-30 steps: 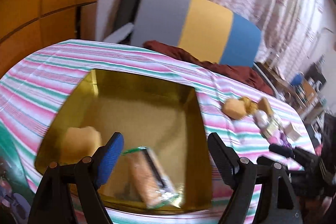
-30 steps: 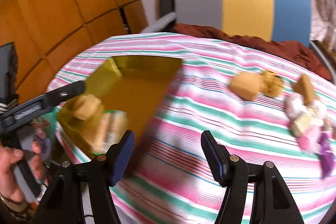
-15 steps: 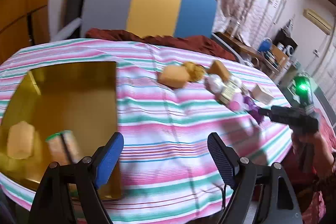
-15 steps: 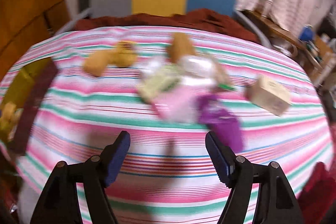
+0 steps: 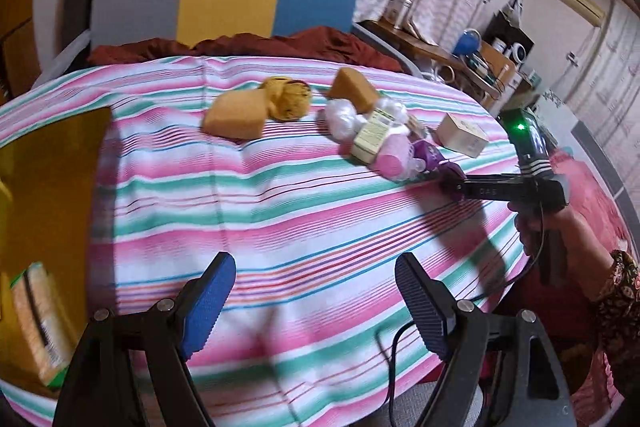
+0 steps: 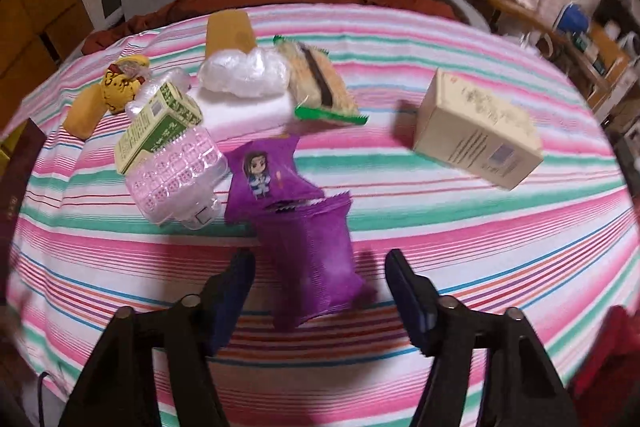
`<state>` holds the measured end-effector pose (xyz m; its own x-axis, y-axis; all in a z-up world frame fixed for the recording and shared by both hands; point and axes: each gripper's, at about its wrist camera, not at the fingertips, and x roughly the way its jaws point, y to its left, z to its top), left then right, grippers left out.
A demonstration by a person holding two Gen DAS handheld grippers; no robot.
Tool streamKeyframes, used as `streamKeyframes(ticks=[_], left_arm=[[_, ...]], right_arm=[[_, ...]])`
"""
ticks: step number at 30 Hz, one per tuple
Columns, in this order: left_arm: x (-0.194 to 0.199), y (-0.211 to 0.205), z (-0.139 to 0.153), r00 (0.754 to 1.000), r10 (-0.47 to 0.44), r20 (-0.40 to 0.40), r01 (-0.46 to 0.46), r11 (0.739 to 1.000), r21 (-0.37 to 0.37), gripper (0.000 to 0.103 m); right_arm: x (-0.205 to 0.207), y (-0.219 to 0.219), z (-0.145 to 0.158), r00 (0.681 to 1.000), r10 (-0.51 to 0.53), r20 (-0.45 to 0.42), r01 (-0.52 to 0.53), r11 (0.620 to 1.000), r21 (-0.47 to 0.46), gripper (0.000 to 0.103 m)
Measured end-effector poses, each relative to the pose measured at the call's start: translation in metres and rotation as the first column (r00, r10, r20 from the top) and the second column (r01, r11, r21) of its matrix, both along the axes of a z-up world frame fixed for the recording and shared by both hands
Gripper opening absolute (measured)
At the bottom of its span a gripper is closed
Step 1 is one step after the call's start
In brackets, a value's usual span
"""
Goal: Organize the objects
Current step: 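Move the right tool to the pile and grasp a purple snack packet, then grasp the small green-and-white carton with the left tool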
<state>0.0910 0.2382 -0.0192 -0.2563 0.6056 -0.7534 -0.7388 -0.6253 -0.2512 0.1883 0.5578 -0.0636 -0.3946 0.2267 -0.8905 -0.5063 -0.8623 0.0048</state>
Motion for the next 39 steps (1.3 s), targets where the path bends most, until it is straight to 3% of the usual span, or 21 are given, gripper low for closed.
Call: streamKeyframes(ticks=[2, 7, 15, 24, 30, 32, 34, 35, 39], left_arm=[[0.0, 0.014, 0.0, 1.0, -0.023, -0.013, 0.023, 1.0, -0.002, 0.084], [-0.007, 0.052, -0.005, 0.997, -0.069, -0.024, 0.069, 0.998, -0.004, 0.084], [-0.026, 0.112, -0.021, 0.993, -0.113, -0.04, 0.112, 0.993, -0.029, 0.084], [-0.057, 0.163, -0.038, 0.994, -0.105, -0.008, 0.105, 0.993, -0.061, 0.082], [-0.078, 0.182, -0.055, 0.99, -0.107, 0.089, 0.109, 0.994, -0.017, 0.08], [-0.081, 0.187, -0.056, 0.987, -0.123, 0.104, 0.122, 0.992, 0.009, 0.074], [-0.082, 0.191, -0.06, 0.986, -0.122, 0.112, 0.123, 0.992, 0.0, 0.047], [-0.082, 0.192, -0.061, 0.985, -0.125, 0.114, 0.126, 0.992, -0.001, 0.041], [-0.068, 0.191, -0.065, 0.985, -0.165, 0.045, 0.166, 0.985, -0.041, 0.034]], right_arm=[[-0.002, 0.0, -0.004, 1.0, 0.005, 0.01, -0.005, 1.0, -0.011, 0.05], [0.0, 0.0, 0.002, 1.0, -0.019, -0.001, 0.019, 1.0, -0.015, 0.041], [0.014, 0.011, 0.011, 0.995, -0.094, -0.043, 0.091, 0.993, -0.071, 0.041], [0.014, 0.009, 0.019, 0.993, -0.076, -0.091, 0.068, 0.993, -0.092, 0.041], [0.016, 0.011, 0.021, 0.99, -0.086, -0.108, 0.074, 0.991, -0.109, 0.041], [0.016, 0.014, 0.021, 0.989, -0.094, -0.113, 0.08, 0.99, -0.118, 0.041], [0.016, 0.015, 0.022, 0.988, -0.101, -0.118, 0.086, 0.988, -0.128, 0.041], [0.016, 0.016, 0.022, 0.987, -0.104, -0.121, 0.088, 0.987, -0.133, 0.041], [0.018, 0.018, 0.023, 0.985, -0.115, -0.129, 0.097, 0.985, -0.14, 0.041]])
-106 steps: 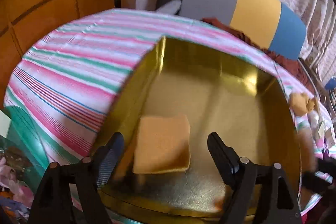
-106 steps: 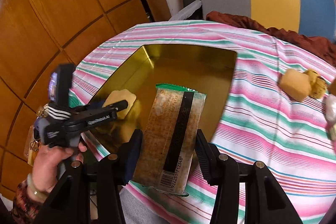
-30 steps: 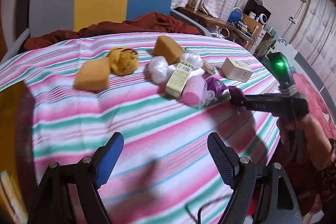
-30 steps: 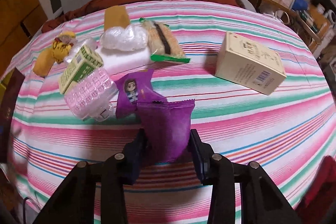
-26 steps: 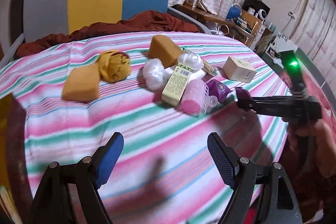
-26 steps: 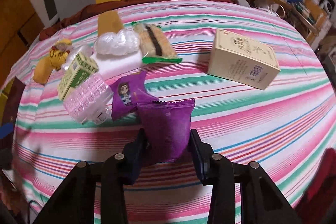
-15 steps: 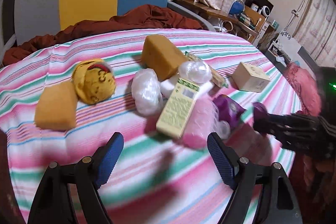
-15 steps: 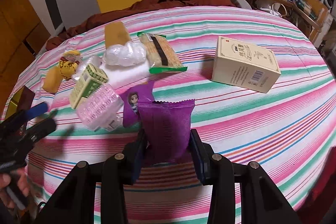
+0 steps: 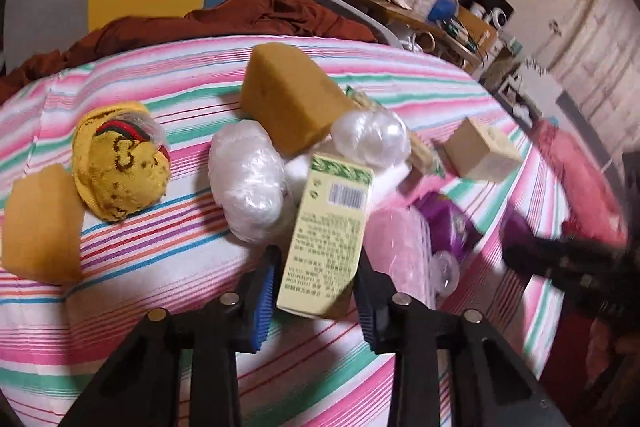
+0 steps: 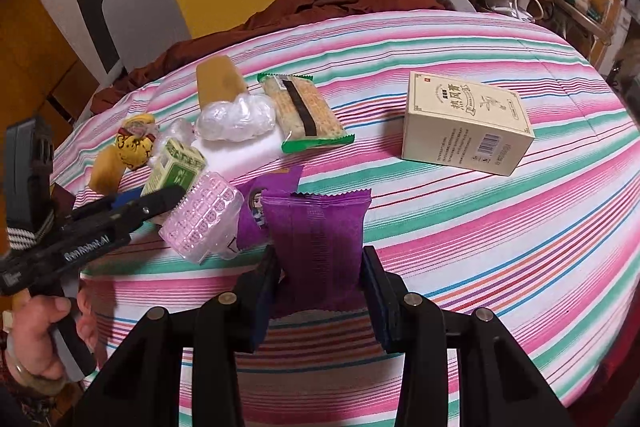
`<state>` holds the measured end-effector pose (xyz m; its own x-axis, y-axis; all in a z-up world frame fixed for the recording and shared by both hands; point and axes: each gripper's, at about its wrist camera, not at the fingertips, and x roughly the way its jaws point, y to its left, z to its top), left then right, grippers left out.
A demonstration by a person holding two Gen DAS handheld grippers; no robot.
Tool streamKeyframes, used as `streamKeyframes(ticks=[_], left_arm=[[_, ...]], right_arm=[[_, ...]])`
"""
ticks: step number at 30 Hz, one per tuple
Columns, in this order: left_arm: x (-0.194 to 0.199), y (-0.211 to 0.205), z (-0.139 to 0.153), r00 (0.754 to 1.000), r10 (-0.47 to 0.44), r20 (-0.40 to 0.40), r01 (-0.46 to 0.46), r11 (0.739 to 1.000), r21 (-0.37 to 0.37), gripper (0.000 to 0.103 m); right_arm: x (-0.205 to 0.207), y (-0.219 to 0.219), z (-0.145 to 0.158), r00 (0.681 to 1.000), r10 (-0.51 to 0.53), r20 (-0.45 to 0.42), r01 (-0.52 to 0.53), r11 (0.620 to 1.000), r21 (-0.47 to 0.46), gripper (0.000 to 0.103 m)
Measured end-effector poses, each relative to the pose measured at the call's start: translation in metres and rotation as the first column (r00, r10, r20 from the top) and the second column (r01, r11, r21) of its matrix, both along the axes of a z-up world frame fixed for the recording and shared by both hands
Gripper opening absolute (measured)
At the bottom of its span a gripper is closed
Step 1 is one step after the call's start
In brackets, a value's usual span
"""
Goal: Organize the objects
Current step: 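Grasp the small green-and-white carton with the left tool, then carry the carton into the tin and open the left tool while the right tool holds the purple packet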
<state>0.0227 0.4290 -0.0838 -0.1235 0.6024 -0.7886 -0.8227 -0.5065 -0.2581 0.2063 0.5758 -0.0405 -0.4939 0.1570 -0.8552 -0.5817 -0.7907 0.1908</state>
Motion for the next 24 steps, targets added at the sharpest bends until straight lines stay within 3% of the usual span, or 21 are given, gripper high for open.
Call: streamKeyframes(ticks=[13, 19, 24], left_arm=[[0.028, -0.059, -0.002, 0.998, 0.036, -0.054, -0.034, 0.999, 0.035, 0.031], [0.034, -0.089, 0.003, 0.996, 0.087, -0.017, -0.085, 0.994, 0.068, 0.03], [0.044, -0.118, 0.016, 0.993, 0.108, -0.055, -0.102, 0.99, 0.101, 0.03]], right_arm=[[0.002, 0.004, 0.001, 1.0, -0.021, -0.015, 0.022, 1.0, 0.007, 0.041], [0.002, 0.003, 0.002, 0.999, -0.016, -0.031, 0.017, 1.0, 0.017, 0.041], [0.0, 0.0, 0.002, 0.999, -0.002, -0.039, 0.003, 1.0, 0.028, 0.041]])
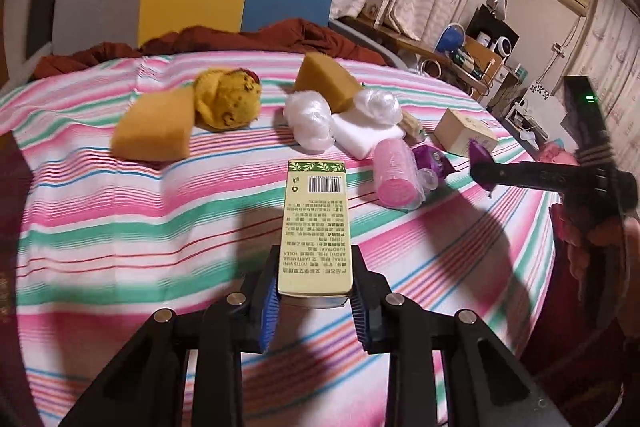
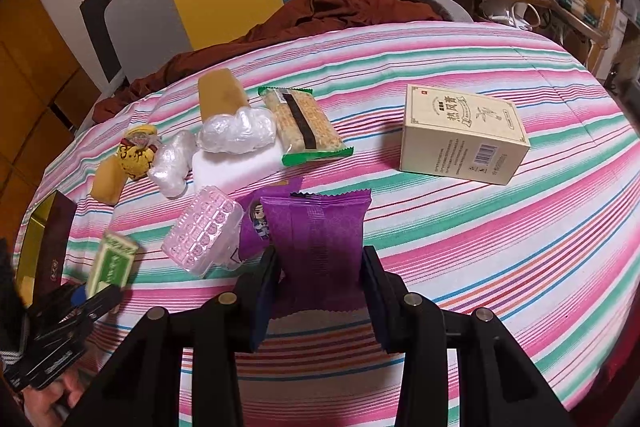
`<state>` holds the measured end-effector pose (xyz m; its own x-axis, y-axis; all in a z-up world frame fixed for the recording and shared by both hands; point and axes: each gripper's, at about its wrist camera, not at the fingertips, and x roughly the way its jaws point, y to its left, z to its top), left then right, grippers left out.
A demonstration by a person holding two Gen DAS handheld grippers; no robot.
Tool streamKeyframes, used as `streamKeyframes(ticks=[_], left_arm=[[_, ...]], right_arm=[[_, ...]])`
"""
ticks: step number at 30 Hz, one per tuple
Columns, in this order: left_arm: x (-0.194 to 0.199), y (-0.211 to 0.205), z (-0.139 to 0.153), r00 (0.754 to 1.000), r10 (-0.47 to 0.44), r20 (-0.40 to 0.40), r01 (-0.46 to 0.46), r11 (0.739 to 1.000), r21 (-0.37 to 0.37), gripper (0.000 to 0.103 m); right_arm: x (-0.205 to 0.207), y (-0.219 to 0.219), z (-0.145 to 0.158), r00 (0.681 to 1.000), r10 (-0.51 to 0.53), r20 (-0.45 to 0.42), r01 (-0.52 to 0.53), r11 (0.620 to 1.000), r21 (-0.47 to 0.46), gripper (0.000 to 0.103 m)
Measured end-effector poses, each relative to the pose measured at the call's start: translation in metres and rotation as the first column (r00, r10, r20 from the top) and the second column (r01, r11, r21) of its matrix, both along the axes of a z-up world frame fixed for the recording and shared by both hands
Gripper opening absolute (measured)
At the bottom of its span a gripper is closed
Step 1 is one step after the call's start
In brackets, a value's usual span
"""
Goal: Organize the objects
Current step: 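Carry the carton into the tin and open the left tool while the right tool holds the purple packet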
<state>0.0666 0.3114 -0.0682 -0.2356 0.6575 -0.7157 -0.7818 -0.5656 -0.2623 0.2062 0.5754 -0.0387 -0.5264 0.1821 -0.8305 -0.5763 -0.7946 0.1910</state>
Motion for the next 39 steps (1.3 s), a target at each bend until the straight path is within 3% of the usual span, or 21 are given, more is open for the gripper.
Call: streamKeyframes(ticks=[13, 21, 29, 34, 39], left_arm=[[0.004, -0.07, 0.026, 0.995, 0.099, -0.011, -0.097, 0.991, 0.09, 0.03], [-0.01, -0.13, 0.043, 0.974, 0.228, 0.0, -0.226, 0.962, 0.153, 0.03], [-0.032, -0.19, 0.051, 0.933, 0.36, -0.01, -0.354, 0.922, 0.16, 0.03], [-0.058, -0.224, 0.051, 0.894, 0.449, 0.007, -0.444, 0.882, 0.157, 0.03], [-0.079, -0.252, 0.047, 0.859, 0.512, 0.015, -0.509, 0.849, 0.142, 0.03]], right_arm=[[-0.003, -0.011, 0.005, 0.999, 0.038, -0.015, -0.036, 0.997, 0.073, 0.041], [-0.008, -0.025, 0.009, 0.996, 0.089, -0.032, -0.085, 0.99, 0.116, 0.041], [-0.021, -0.061, 0.019, 0.983, 0.184, 0.005, -0.18, 0.952, 0.246, 0.041], [-0.027, -0.089, 0.034, 0.968, 0.244, -0.053, -0.23, 0.954, 0.194, 0.041], [-0.042, -0.145, 0.041, 0.93, 0.358, -0.082, -0.339, 0.924, 0.178, 0.041]])
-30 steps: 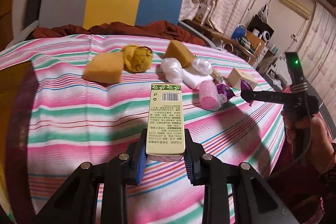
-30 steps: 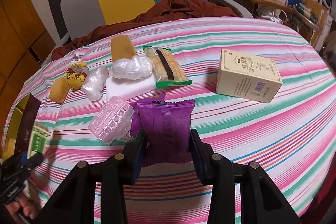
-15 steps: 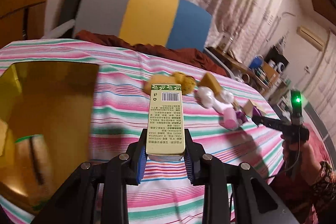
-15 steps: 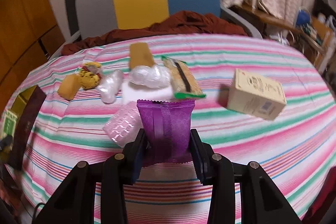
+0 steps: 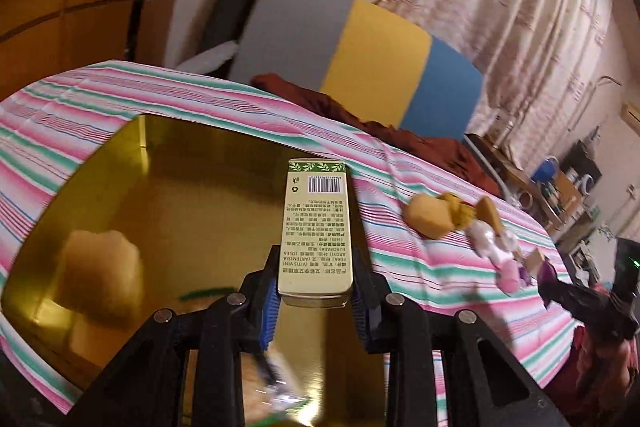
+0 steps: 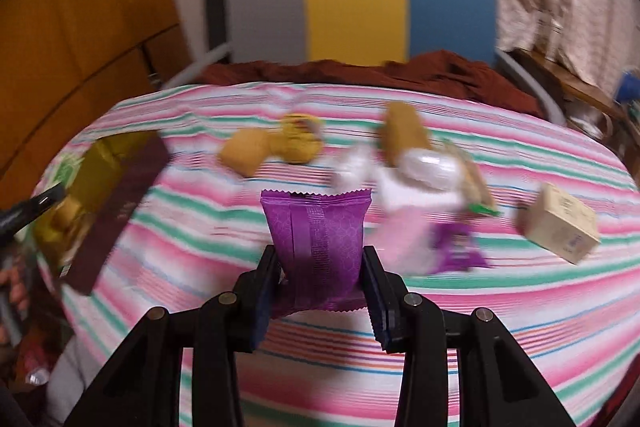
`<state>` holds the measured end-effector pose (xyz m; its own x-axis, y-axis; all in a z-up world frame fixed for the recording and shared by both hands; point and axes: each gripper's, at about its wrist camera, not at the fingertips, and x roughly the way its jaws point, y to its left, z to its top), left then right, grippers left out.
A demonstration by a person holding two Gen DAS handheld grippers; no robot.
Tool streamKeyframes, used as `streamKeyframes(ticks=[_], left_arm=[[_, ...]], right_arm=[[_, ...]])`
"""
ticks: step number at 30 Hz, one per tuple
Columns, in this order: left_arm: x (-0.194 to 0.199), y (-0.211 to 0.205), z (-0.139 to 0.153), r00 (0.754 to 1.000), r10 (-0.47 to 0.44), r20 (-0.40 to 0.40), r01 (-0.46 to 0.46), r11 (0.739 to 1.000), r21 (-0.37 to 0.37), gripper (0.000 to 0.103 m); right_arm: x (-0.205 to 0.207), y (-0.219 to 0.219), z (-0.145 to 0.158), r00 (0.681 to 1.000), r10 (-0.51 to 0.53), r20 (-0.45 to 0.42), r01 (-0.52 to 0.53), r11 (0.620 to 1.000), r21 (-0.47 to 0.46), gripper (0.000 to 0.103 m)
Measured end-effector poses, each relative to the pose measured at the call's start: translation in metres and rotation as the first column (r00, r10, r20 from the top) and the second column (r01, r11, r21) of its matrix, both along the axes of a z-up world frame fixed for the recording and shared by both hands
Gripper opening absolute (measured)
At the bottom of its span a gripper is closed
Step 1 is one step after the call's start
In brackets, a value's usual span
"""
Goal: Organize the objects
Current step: 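Carry the carton into the tin and open the left tool while the right tool holds the purple packet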
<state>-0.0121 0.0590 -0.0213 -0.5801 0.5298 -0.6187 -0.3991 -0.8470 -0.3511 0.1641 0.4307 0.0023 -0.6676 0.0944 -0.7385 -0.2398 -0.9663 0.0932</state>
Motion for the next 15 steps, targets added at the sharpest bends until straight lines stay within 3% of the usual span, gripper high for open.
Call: streamKeyframes(ticks=[5, 15], left_arm=[[-0.02, -0.019, -0.007, 0.999, 0.039, 0.025, -0.039, 0.999, -0.035, 0.03], [-0.049, -0.031, -0.034, 0.993, 0.071, 0.092, -0.06, 0.991, -0.118, 0.03]], right_arm=[[-0.018, -0.063, 0.004, 0.992, 0.127, -0.011, -0.127, 0.992, -0.014, 0.041], [-0.056, -0.164, 0.01, 0.95, 0.305, -0.067, -0.311, 0.942, -0.126, 0.041]])
